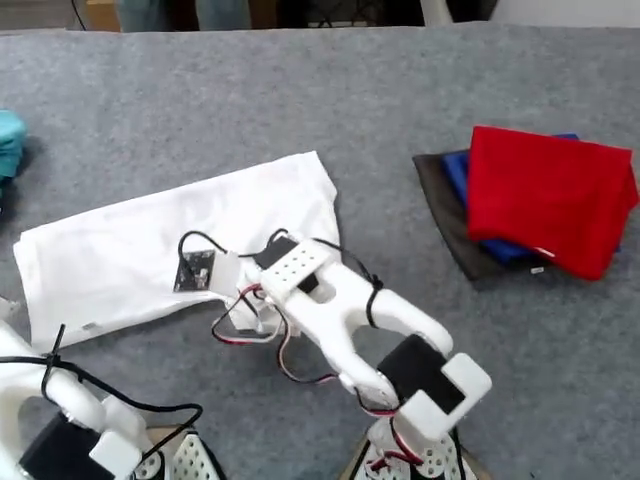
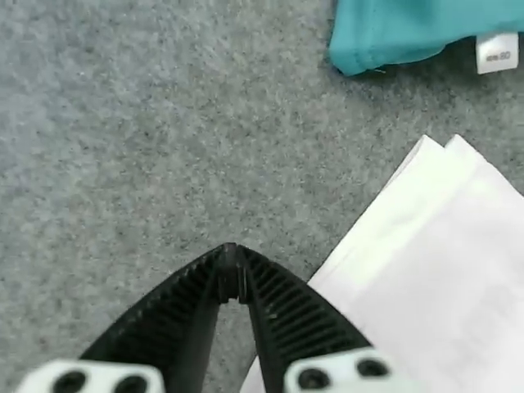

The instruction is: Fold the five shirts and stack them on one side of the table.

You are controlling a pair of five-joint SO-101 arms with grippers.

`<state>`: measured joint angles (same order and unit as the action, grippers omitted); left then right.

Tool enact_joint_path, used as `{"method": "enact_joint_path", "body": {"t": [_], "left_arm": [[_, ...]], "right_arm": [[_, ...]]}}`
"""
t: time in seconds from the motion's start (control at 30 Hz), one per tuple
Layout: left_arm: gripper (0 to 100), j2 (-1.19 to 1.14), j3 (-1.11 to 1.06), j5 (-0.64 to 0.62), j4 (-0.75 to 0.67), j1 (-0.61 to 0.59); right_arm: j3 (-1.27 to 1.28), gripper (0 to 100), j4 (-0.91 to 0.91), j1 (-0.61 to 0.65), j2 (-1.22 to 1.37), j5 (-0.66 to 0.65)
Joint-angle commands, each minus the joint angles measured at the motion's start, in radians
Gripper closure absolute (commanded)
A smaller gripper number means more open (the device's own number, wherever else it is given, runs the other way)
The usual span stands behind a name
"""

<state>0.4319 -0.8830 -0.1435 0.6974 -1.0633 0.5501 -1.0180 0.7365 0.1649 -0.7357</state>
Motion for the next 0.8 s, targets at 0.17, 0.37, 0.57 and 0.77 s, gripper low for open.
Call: {"method": "enact_joint_path", "body": {"t": [0.17, 0.37, 0.57, 0.77], "left_arm": [[97, 0.018, 0.039, -0.006, -0.005, -0.007], [97, 0.018, 0.035, -0.006, -0.005, 0.004], [97, 0.017, 0.007, -0.006, -0.040, 0.019], [97, 0.020, -0.016, -0.005, -0.063, 0.030]], "right_arm": [[-0.179, 98.5, -0.115, -0.063, 0.104, 0.000], [-0.545, 98.5, -0.430, -0.103, 0.156, -0.009], [-0.952, 98.5, -0.667, -0.106, 0.397, -0.189], [-1.391, 98.5, -0.743, -0.107, 0.644, -0.245]]}}
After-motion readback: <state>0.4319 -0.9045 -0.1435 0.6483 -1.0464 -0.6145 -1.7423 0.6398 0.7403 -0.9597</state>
